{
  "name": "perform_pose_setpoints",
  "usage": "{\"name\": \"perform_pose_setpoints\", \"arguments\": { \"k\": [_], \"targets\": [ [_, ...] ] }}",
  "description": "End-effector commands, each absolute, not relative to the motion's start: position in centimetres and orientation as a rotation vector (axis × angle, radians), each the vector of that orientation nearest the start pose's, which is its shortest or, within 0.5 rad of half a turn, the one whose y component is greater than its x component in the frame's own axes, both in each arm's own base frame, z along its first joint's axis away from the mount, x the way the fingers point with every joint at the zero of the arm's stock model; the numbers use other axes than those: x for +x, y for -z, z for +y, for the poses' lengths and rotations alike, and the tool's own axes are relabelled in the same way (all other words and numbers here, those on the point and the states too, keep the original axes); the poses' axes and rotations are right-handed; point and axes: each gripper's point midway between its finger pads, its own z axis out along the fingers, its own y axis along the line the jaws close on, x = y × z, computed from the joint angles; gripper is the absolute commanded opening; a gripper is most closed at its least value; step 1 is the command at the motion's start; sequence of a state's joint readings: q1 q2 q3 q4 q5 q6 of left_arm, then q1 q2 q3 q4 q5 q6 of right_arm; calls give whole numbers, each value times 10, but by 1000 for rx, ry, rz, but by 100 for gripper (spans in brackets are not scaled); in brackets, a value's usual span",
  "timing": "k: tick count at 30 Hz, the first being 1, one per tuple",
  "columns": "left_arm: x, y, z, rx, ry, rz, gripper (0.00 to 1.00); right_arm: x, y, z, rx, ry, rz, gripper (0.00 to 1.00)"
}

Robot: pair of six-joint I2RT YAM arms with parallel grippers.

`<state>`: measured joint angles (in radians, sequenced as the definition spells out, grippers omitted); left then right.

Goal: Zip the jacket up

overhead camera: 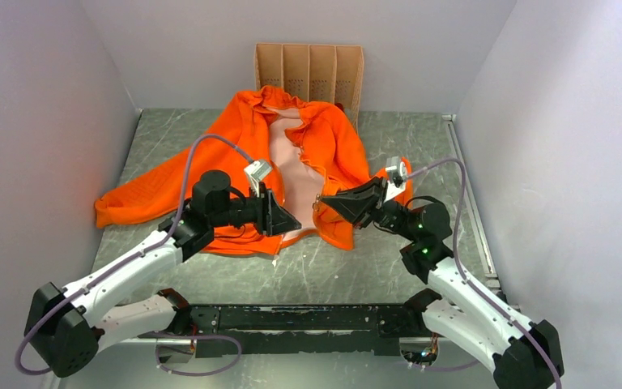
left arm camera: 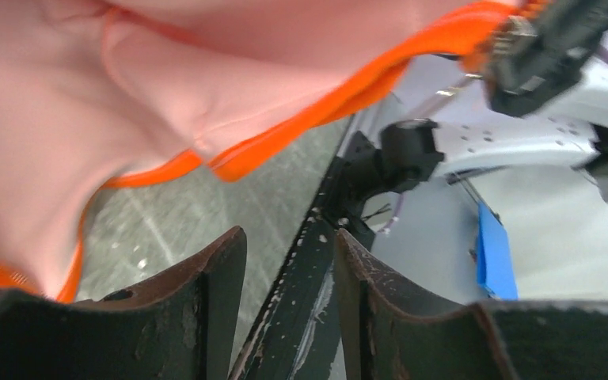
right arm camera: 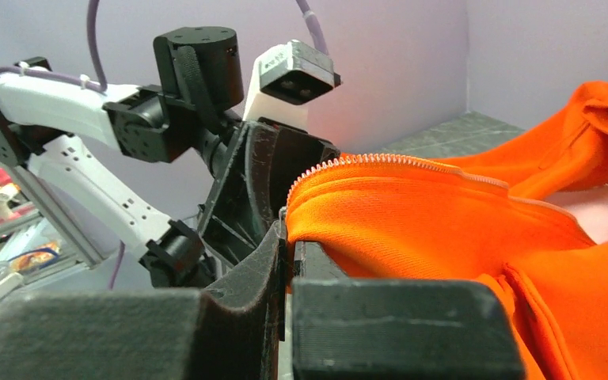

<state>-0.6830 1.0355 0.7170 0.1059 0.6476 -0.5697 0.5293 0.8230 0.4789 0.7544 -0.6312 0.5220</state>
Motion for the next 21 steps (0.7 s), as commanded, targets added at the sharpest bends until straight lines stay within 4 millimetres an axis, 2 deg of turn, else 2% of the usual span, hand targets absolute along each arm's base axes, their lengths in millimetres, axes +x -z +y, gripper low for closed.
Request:
{"name": "perform_pose_setpoints", "arguments": {
  "k": [1,4,7,14,21],
  "targets": [
    [197,-202,-275,409,1135,2157,50,196,-336,244,-596,-1185,1204,0],
    [207,-173,-253,226,930,2321,51,196,-335,242,-586,-1176,1216,0],
    [208,-148,-240,141,796,2422,51,196,-332,240,-580,-1162,1232,0],
    [210,-111,-236,145,625,2558,53,194,-325,238,-569,-1167,1253,0],
    [210,-84,-240,213,473,2651,64,193,-326,236,-565,-1158,1260,0]
  ]
}}
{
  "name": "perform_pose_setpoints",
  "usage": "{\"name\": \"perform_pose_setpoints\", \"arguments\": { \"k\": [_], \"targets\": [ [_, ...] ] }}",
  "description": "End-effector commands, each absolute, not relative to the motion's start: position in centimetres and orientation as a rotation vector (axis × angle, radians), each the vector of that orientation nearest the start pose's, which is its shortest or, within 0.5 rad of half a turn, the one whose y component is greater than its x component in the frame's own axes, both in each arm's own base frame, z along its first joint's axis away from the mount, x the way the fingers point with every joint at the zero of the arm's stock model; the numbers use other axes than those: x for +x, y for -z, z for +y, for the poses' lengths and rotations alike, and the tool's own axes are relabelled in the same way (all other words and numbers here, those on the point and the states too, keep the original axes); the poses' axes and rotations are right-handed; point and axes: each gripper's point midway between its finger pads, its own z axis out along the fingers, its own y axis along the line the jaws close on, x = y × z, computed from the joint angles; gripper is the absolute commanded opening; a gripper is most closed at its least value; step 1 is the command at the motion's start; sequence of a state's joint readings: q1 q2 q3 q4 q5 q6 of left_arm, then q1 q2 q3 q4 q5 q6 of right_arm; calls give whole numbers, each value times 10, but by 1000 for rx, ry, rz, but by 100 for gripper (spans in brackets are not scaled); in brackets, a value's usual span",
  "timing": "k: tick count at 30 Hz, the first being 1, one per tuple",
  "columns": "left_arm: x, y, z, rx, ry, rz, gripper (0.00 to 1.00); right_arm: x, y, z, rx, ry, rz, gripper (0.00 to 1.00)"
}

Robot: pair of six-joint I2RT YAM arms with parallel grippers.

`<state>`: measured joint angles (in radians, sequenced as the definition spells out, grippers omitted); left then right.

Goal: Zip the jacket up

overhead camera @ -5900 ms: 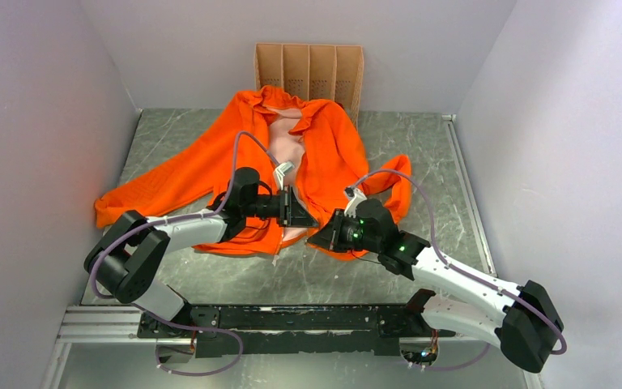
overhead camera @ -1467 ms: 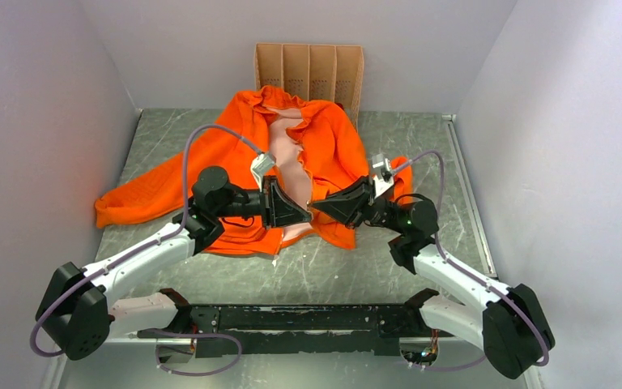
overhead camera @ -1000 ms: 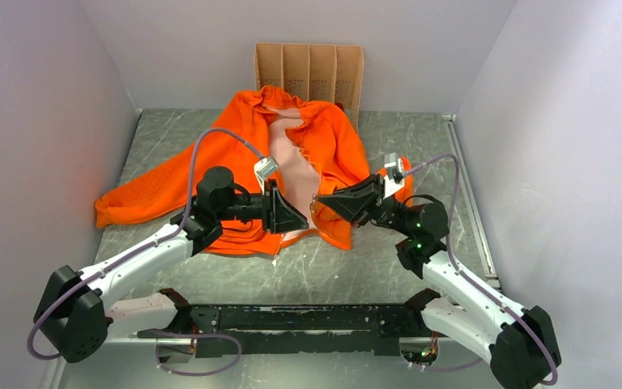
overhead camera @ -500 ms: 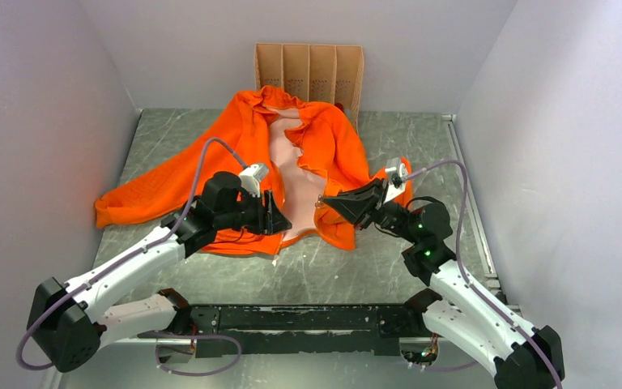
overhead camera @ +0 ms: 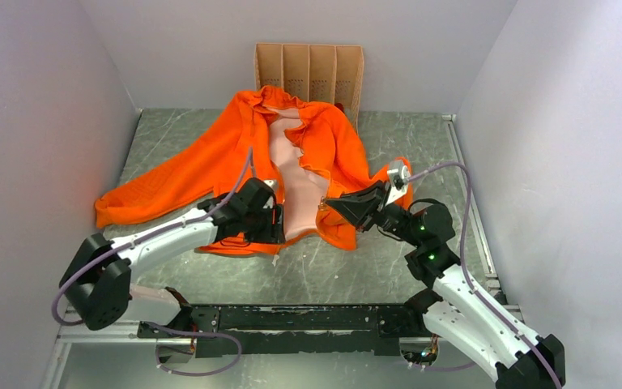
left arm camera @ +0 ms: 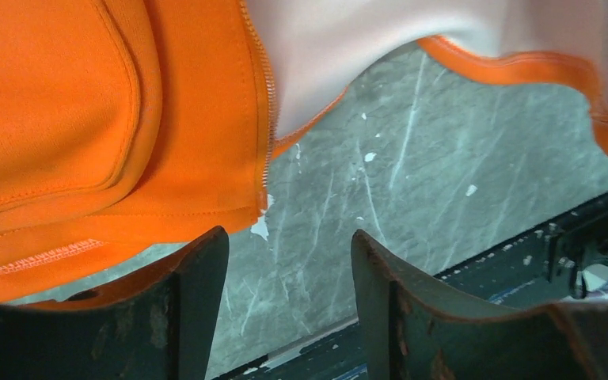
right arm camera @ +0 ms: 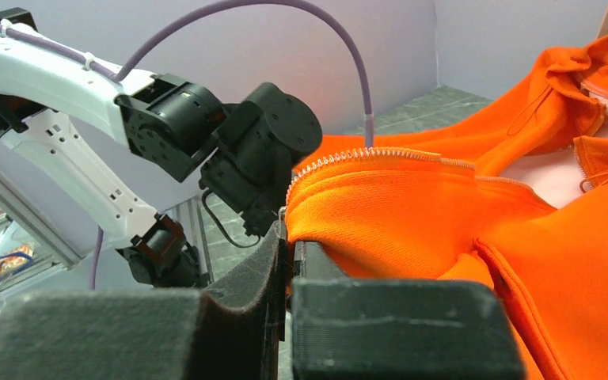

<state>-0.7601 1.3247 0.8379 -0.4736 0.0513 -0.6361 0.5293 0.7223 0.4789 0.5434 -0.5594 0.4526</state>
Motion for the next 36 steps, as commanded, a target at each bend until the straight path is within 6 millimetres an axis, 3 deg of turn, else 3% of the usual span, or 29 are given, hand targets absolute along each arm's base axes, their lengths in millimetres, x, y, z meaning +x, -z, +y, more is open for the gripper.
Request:
{"name": "perform_pose_setpoints", "arguments": {
  "k": [1,8,22,31,36],
  "targets": [
    [211,-80,-238,212,434,2660,64,193,-327,236,-564,-1157,1260,0],
    [219,-56,-226,230,229,2713,62,193,-326,235,-561,-1154,1263,0],
    [206,-29,-237,362,229,2806,57,194,-322,234,-555,-1146,1273,0],
    [196,-7,-229,416,88,2861,46,194,-318,234,-550,-1145,1279,0],
    [188,2,-225,420,61,2891,33,195,-317,233,-547,-1142,1283,0]
  ]
}}
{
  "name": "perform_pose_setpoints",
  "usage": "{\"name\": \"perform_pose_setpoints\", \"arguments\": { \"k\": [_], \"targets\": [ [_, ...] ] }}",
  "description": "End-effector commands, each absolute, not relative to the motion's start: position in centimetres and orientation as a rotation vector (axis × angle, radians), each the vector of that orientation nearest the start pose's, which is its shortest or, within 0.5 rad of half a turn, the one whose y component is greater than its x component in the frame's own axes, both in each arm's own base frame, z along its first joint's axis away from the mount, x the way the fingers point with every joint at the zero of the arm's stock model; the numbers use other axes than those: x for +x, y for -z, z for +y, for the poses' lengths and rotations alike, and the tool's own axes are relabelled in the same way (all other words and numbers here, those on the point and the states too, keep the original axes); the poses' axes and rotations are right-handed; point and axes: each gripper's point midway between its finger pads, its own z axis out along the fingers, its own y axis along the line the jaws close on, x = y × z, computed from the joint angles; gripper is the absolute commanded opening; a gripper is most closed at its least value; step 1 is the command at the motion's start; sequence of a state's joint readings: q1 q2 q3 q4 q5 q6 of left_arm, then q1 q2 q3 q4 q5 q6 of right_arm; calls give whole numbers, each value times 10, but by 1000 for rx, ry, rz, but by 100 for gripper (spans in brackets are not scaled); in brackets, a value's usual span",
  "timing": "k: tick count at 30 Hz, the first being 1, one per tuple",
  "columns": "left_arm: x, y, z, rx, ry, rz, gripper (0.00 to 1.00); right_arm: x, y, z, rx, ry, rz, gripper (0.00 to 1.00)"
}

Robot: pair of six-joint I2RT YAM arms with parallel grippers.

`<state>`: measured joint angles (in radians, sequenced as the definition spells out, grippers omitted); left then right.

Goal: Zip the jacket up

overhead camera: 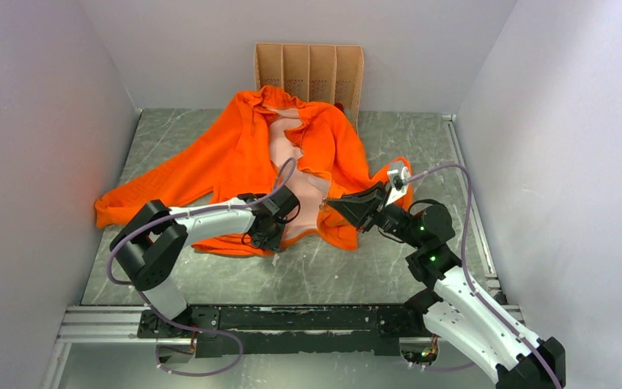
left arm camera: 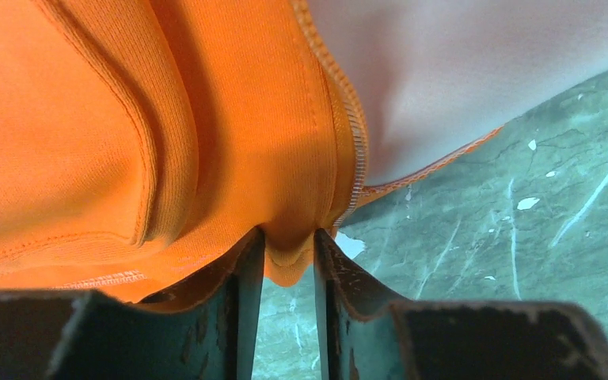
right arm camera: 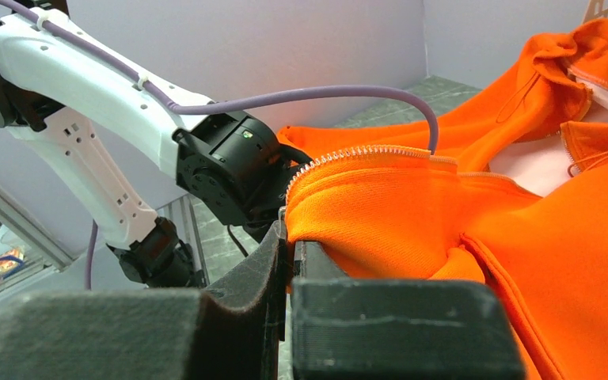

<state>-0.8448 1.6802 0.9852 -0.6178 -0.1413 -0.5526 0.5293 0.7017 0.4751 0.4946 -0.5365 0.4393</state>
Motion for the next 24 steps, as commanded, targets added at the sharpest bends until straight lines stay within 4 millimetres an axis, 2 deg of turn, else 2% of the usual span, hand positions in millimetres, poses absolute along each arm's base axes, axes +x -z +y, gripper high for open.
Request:
{"name": "perform_pose_setpoints", "arguments": {
  "k": [1,5,7,10,15,19,24],
  "targets": [
    [186,4,-224,421,56,2899,31,195,-317,233,-546,-1141,1282,0],
    [179,10,-220,413,54,2920,20,195,-315,233,-542,-1146,1282,0],
    [177,10,-220,401,60,2926,9,195,-315,234,-542,-1151,1284,0],
    [178,3,-223,386,97,2904,8,195,-315,234,-541,-1149,1281,0],
    [193,-26,-233,342,205,2829,8,196,-314,233,-536,-1145,1292,0],
    [209,-55,-240,267,369,2744,8,198,-312,231,-524,-1127,1305,0],
    [227,-89,-236,197,465,2644,8,201,-309,231,-528,-1111,1320,0]
  ]
}}
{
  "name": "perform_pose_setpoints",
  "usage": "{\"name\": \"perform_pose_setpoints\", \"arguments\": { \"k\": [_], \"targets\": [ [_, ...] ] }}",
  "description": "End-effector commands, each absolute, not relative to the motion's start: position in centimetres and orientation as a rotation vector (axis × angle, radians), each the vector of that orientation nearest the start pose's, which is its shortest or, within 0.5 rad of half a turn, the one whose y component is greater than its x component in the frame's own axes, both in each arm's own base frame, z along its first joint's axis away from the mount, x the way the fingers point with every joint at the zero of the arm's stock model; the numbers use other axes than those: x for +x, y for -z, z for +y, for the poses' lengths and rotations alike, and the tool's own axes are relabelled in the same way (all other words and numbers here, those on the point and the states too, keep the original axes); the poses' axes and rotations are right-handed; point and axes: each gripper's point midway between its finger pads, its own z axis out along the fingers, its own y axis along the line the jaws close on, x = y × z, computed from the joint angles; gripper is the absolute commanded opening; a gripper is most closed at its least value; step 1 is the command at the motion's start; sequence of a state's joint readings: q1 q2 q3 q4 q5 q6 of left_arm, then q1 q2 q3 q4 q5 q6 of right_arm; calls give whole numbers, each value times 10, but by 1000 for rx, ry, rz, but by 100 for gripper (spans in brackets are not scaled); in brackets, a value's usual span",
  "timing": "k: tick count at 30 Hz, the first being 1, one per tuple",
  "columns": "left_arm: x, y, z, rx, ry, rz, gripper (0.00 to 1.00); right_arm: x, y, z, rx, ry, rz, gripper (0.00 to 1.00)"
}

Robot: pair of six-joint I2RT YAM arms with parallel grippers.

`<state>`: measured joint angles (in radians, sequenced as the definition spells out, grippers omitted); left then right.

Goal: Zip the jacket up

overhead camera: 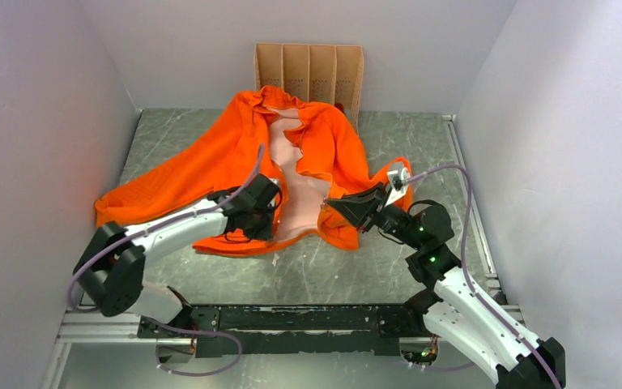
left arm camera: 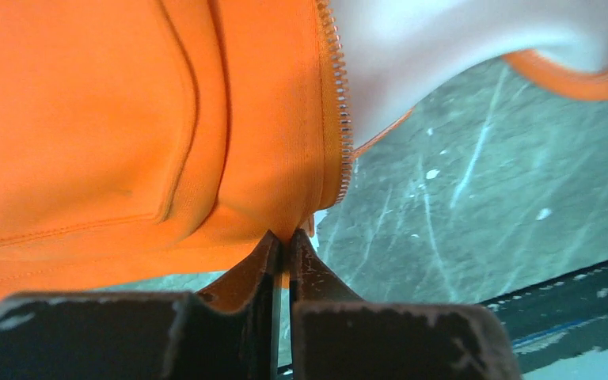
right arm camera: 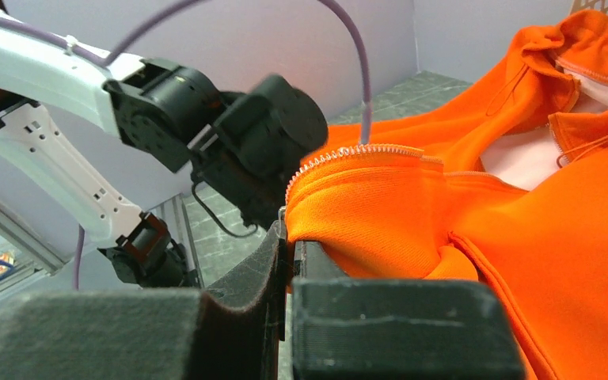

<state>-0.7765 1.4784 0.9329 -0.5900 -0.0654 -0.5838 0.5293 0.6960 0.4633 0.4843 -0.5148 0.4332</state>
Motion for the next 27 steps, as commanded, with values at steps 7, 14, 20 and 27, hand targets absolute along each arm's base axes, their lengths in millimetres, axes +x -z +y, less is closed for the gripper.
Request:
{"name": "perform_pose_setpoints", "arguments": {
  "k": [7,14,20,27],
  "targets": [
    [248,-137,-233,117,641,2464,8,203,-303,237,-534,-1147,1319,0],
    [264,-205,-240,73,825,2176,8,204,-298,249,-559,-1222,1318,0],
    [259,-247,-247,134,964,1977,8,203,-296,262,-563,-1343,1324,0],
    [244,-288,-256,244,1105,1758,8,197,-297,276,-604,-1465,1316,0]
  ]
}}
